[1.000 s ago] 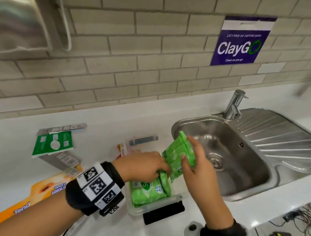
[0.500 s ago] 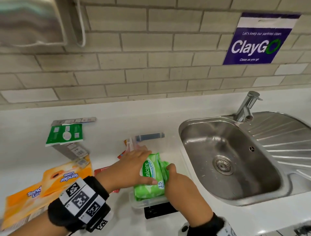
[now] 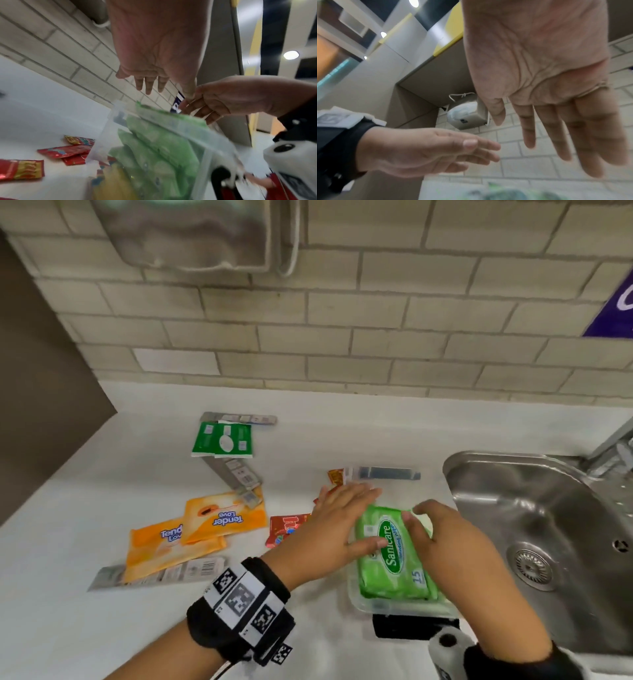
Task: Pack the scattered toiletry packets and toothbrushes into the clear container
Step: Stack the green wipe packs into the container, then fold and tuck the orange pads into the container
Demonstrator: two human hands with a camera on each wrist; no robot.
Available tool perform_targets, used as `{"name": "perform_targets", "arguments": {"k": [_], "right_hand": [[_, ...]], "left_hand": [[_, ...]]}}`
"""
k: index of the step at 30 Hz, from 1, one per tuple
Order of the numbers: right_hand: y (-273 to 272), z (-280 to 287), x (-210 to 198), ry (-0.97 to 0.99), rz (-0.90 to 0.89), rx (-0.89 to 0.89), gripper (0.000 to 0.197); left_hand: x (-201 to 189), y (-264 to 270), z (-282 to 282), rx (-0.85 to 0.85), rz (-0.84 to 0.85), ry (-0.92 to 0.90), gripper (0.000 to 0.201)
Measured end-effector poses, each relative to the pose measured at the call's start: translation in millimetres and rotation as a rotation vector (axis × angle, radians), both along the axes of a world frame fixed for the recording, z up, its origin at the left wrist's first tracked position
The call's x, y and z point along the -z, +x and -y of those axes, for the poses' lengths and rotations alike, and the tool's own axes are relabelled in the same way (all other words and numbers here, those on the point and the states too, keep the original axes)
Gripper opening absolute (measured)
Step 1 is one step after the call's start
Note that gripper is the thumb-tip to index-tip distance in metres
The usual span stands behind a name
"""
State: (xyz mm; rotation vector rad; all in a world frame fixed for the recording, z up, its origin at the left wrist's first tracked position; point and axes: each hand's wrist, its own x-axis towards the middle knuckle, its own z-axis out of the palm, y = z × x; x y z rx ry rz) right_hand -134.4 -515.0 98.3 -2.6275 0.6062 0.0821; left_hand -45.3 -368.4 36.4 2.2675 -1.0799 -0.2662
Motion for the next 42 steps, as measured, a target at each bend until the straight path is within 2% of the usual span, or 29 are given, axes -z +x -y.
{"name": "perform_targets", "arguments": {"k": [3,6,8,12,16,19,21,23,26,29,31,34,36,39,42], "right_hand": [[13,-33,-18,0.102,0.202,-0.102,0.028],[35,-76,-13,0.161,0.295,-0.238,0.026],[53,-107,3,0.152,0.250,-0.328,0.028],[89,-154,61,0.090,0.020,-0.450,0.034],[121,-183,115,0.034,-0.060,-0.550,0.051],[142,-197,142,0.013,-0.075,-0.629,0.072],[150,-205,156,-0.010,-0.086,-0.668,0.075],[155,-214,168,-0.067,-0.064,-0.662,0.072],[159,-227,170,-0.241,-0.064,-0.642,0.064],[166,-231,163,-0.297,-0.056,-0.659,0.056],[169,-225,154,-0.210,-0.032,-0.631,0.050],[162,-212,128,0.036,0.067,-0.459,0.039],[149,-199,106,0.204,0.185,-0.339,0.031],[124,-176,68,0.497,0.414,-0.172,0.020],[93,-142,26,0.818,0.650,-0.018,0.024]], "left_hand": [[-5,10,-42,-0.129,-0.039,-0.140,0.049],[4,24,-97,-0.285,-0.070,-0.166,0.038],[16,34,-132,-0.371,-0.109,-0.170,0.031],[37,44,-192,-0.483,-0.167,-0.145,0.020],[56,46,-236,-0.552,-0.208,-0.142,0.037],[70,48,-259,-0.588,-0.229,-0.066,0.033],[79,51,-273,-0.634,-0.216,-0.031,0.031],[88,56,-284,-0.764,-0.190,0.021,0.031],[99,62,-293,-0.978,-0.271,0.161,0.064],[103,66,-284,-0.986,-0.311,0.329,0.092],[104,68,-278,-0.973,-0.327,0.314,0.100],[106,74,-275,-1.000,-0.360,0.101,0.100],[98,78,-275,-1.037,-0.339,-0.051,0.092],[75,85,-275,-1.089,-0.265,-0.196,0.066],[38,89,-270,-1.017,-0.234,-0.321,0.018]]}}
